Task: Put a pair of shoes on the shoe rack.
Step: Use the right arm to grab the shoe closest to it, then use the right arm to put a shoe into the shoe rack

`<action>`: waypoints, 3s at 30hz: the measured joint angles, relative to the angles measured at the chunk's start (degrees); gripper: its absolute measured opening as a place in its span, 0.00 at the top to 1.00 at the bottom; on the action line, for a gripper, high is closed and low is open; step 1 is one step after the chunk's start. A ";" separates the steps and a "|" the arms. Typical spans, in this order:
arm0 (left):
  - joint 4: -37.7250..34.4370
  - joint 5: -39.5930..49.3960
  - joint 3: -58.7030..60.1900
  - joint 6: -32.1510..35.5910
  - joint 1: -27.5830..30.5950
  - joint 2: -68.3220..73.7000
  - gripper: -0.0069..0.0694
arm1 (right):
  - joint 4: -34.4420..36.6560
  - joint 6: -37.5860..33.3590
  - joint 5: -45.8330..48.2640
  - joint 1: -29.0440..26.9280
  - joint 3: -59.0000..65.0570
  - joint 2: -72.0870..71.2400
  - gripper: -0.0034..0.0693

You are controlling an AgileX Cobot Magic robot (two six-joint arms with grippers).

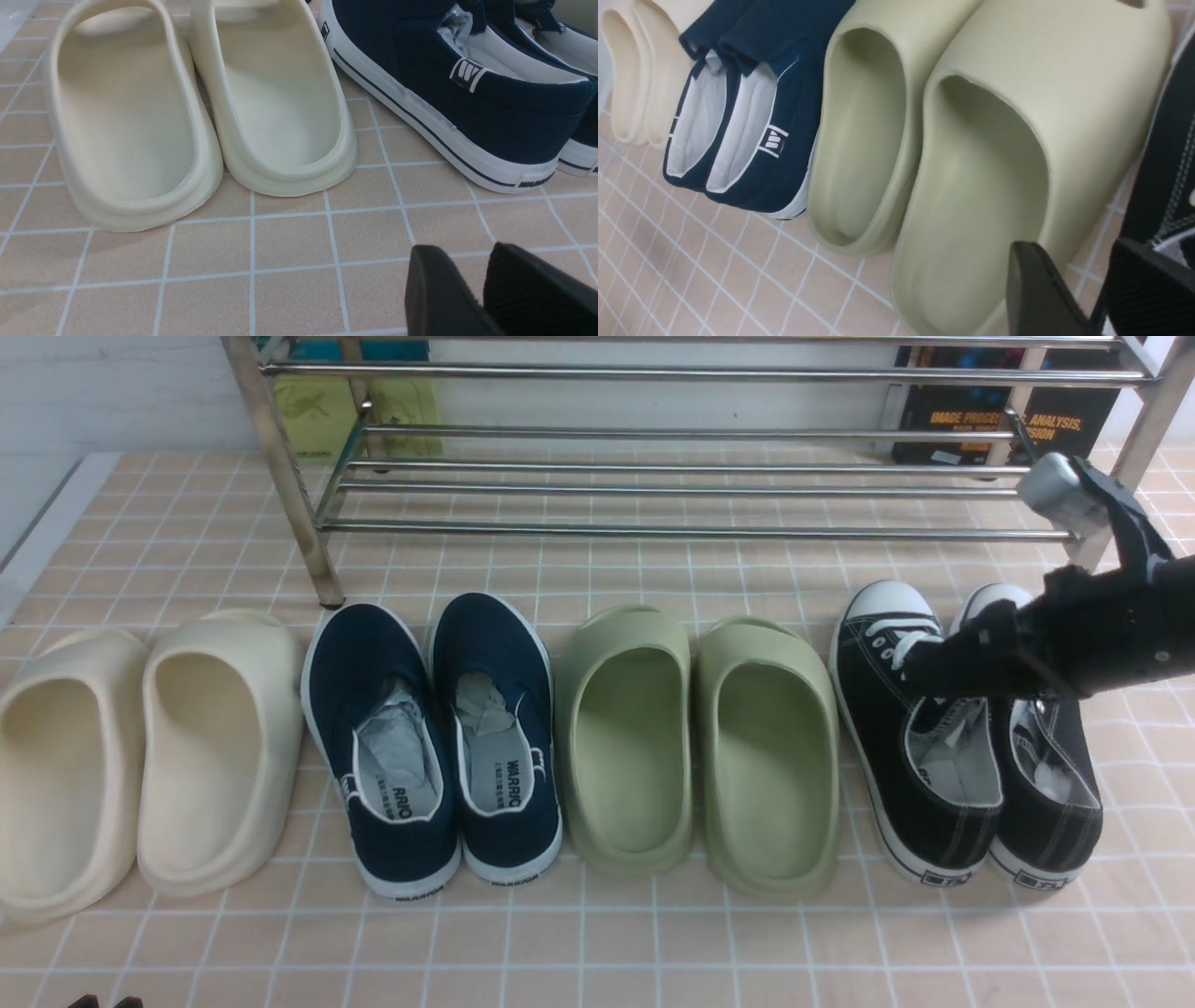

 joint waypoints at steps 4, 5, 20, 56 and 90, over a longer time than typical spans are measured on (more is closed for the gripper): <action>0.00 0.00 0.00 0.00 0.00 0.00 0.64 | -11.23 7.76 -3.06 7.38 -0.51 0.00 0.62; 0.00 0.00 0.00 0.00 0.00 0.00 0.63 | -15.68 11.35 -3.53 9.36 -0.73 0.00 0.62; 0.00 0.00 0.00 0.00 0.00 0.00 0.62 | -66.16 62.03 -10.42 19.96 -4.55 1.53 0.43; 0.00 0.00 0.00 0.00 0.00 0.00 0.60 | -58.10 56.60 -7.38 20.47 -6.26 -0.72 0.96; 0.00 0.00 0.00 0.00 0.00 0.00 0.60 | -65.61 46.86 -12.35 15.68 -54.54 33.30 0.90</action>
